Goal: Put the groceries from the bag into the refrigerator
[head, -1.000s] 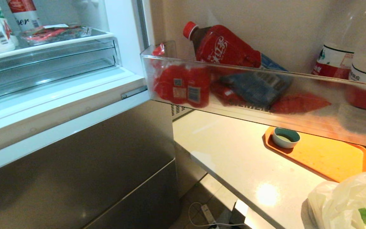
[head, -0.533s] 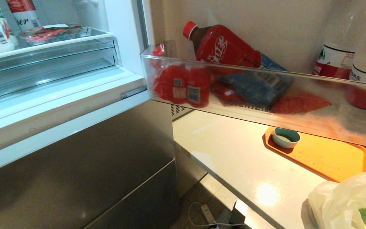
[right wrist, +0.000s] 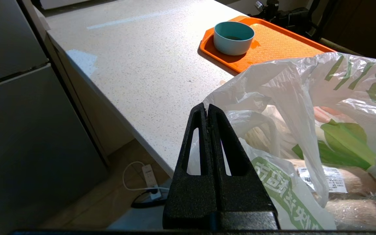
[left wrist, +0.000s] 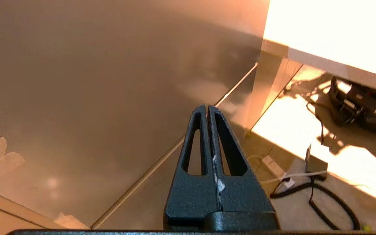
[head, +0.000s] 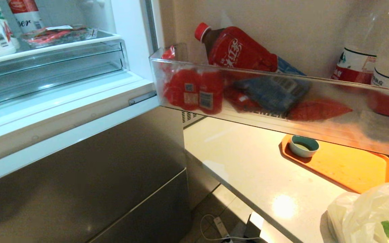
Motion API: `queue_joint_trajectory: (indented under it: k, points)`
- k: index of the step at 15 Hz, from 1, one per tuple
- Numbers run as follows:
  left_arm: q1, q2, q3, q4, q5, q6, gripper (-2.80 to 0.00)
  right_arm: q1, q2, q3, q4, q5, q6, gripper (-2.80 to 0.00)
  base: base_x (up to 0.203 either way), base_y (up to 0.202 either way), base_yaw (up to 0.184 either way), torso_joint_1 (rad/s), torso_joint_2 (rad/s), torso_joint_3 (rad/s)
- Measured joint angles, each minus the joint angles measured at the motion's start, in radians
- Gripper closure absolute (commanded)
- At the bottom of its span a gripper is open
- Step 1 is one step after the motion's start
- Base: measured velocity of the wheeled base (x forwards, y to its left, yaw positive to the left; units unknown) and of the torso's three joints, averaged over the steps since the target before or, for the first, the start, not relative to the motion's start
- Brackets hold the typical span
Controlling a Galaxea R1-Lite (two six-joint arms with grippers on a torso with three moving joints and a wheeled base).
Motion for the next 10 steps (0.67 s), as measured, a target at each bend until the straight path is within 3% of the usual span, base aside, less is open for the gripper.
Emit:
queue_joint_trajectory:
  k: [3,6,10]
  points:
    - [0.001,-0.014,0.0,-0.001,0.011,-0.05,0.0,0.0,0.0,0.0,-0.001,0.001,0.003,0.0,0.0,0.0,0.0,0.0,0.0,0.0]
    - [0.001,-0.016,0.0,-0.002,0.022,-0.059,0.0,0.0,0.0,0.0,0.0,-0.001,0.015,0.0,0.002,0.002,-0.021,0.002,0.0,0.0]
    - [0.002,-0.017,0.0,-0.002,0.023,-0.059,0.0,0.001,0.0,0.0,-0.001,-0.003,0.019,0.0,0.003,0.007,-0.162,0.004,0.0,0.002]
